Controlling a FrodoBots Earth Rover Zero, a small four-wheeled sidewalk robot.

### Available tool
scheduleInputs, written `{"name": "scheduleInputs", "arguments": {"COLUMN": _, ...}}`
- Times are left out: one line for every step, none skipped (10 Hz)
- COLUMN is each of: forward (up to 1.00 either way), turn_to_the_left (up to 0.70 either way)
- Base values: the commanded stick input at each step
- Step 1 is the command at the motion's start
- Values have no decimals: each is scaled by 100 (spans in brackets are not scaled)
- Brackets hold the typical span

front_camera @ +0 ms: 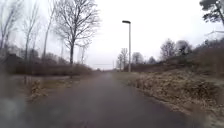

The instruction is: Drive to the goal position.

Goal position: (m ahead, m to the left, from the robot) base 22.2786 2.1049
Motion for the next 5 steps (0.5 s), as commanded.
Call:
{"name": "scheduleInputs", "arguments": {"forward": 70, "turn_to_the_left": 0}}
{"name": "scheduleInputs", "arguments": {"forward": 70, "turn_to_the_left": 0}}
{"name": "scheduleInputs", "arguments": {"forward": 70, "turn_to_the_left": 0}}
{"name": "scheduleInputs", "arguments": {"forward": 70, "turn_to_the_left": 0}}
{"name": "scheduleInputs", "arguments": {"forward": 70, "turn_to_the_left": 0}}
